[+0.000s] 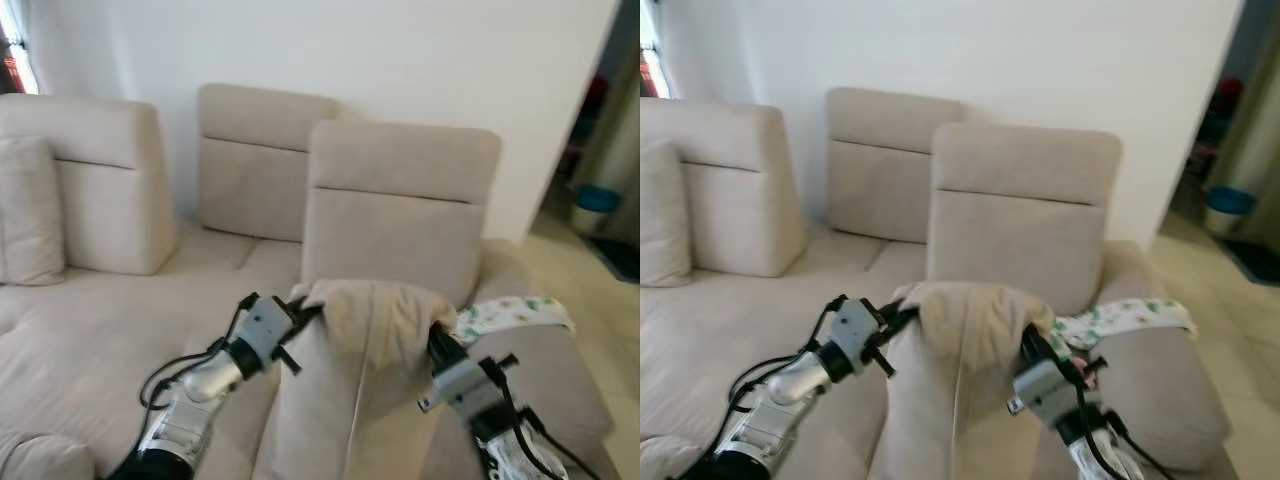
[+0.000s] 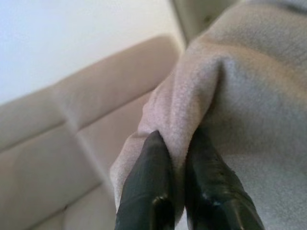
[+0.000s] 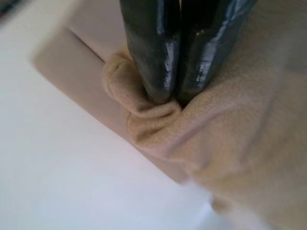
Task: Move the pillow to the sofa from floor
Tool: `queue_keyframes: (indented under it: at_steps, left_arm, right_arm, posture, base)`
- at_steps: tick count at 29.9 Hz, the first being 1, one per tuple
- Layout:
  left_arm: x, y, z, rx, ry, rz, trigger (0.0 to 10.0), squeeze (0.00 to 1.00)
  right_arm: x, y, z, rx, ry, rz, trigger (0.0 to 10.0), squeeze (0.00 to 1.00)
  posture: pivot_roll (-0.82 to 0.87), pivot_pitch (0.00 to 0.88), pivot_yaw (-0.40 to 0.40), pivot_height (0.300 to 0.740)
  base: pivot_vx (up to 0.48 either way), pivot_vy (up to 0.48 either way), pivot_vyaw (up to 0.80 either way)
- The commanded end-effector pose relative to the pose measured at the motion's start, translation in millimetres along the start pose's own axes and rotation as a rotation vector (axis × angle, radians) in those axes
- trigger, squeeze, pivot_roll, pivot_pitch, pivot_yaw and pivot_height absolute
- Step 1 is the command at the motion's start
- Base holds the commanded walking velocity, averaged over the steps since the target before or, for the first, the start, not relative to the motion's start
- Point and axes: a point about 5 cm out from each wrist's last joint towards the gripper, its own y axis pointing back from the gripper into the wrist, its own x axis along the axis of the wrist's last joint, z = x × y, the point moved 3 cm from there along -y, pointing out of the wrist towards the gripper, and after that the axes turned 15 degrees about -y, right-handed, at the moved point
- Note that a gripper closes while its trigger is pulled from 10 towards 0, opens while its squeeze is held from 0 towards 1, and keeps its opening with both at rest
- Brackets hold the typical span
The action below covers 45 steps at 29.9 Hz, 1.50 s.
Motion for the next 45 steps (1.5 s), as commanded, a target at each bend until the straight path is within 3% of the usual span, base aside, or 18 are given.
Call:
queue_keyframes:
  at_steps: [1, 9, 16, 21, 22, 30, 36, 45]
  left_arm:
    - [23, -15.2, 6.5, -0.029, -0.015, 0.104, 10.0, 0.00]
    - [24, -16.3, 11.7, -0.062, 0.005, 0.113, 10.0, 0.00]
    - [28, -22.0, 31.6, -0.173, 0.015, 0.124, 10.0, 0.00]
    - [37, -34.2, 44.6, -0.224, 0.029, 0.143, 10.0, 0.00]
    - [42, -37.8, 53.3, -0.266, 0.023, 0.159, 10.0, 0.00]
    - [51, -43.3, 67.2, -0.309, 0.019, 0.194, 10.0, 0.00]
    - [49, -39.6, 65.7, -0.280, 0.054, 0.194, 10.0, 0.00]
    - [42, -36.6, 46.8, -0.172, 0.078, 0.164, 10.0, 0.00]
  right_arm:
    - [1, 2.6, -4.0, 0.032, 0.011, 0.004, 10.0, 0.00]
    - [0, 3.9, -4.5, 0.025, 0.005, -0.001, 10.0, 0.00]
    - [-5, 5.5, 1.8, -0.039, -0.053, -0.035, 10.0, 0.00]
    - [-13, 3.6, 16.4, -0.136, -0.090, -0.081, 10.0, 0.00]
    - [-15, 3.6, 23.3, -0.173, -0.096, -0.094, 10.0, 0.00]
    - [-16, 7.7, 25.0, -0.201, -0.095, -0.102, 10.0, 0.00]
    - [-15, 9.6, 21.6, -0.198, -0.098, -0.108, 10.0, 0.00]
    - [-15, 8.4, 19.3, -0.167, -0.089, -0.105, 10.0, 0.00]
  posture:
    - [0.06, 0.000, 0.005, 0.740]
    - [0.06, 0.000, 0.010, 0.740]
    - [0.06, 0.000, 0.016, 0.740]
    - [0.05, 0.000, 0.021, 0.740]
    - [0.05, 0.000, 0.025, 0.740]
    - [0.03, 0.000, 0.037, 0.740]
    - [0.03, 0.000, 0.040, 0.740]
    - [0.05, 0.000, 0.025, 0.740]
  base:
    - [0.000, 0.000, 0.00]
    - [0.000, 0.000, 0.00]
    - [0.000, 0.000, 0.00]
    - [0.000, 0.000, 0.00]
    - [0.000, 0.000, 0.00]
    - [0.000, 0.000, 0.00]
    - [0.000, 0.000, 0.00]
    - [0.000, 0.000, 0.00]
